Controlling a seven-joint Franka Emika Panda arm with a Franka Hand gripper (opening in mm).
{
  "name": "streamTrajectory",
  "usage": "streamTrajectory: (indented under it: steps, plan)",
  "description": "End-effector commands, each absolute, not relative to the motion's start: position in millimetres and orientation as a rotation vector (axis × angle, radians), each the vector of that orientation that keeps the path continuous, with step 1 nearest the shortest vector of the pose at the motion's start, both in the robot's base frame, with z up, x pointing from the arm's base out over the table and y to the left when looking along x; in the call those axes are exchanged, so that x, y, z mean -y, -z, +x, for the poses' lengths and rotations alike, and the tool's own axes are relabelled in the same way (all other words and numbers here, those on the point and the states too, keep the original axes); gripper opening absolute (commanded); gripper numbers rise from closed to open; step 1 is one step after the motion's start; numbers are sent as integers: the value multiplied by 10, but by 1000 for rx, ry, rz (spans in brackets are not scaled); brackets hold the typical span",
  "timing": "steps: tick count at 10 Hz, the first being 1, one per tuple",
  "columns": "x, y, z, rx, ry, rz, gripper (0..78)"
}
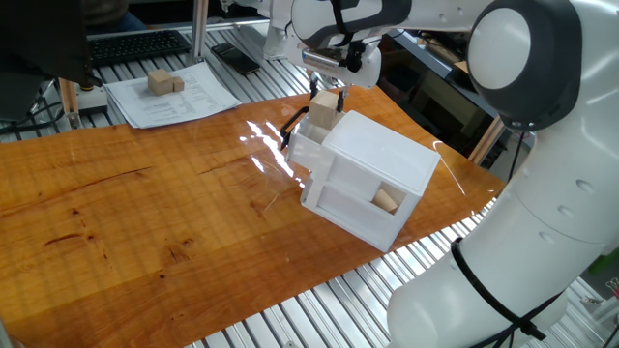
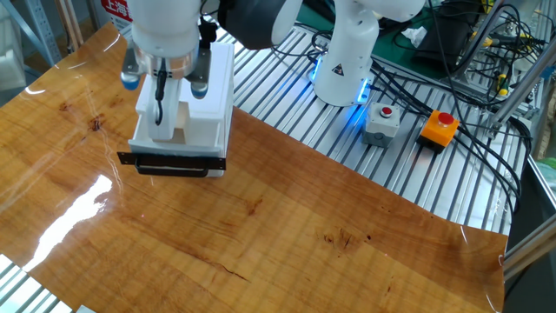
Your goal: Put things in the drawer
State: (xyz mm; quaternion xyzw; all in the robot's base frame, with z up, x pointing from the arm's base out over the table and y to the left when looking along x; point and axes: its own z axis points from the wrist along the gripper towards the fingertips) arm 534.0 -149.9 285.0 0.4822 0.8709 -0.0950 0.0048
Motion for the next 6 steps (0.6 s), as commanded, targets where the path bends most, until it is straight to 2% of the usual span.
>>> streamTrajectory:
  steps: [1, 6]
  plan:
    - [1488, -2861, 5345, -2721, 226, 1493, 13]
    - [1502, -2840, 5328, -2773, 201, 1425, 13]
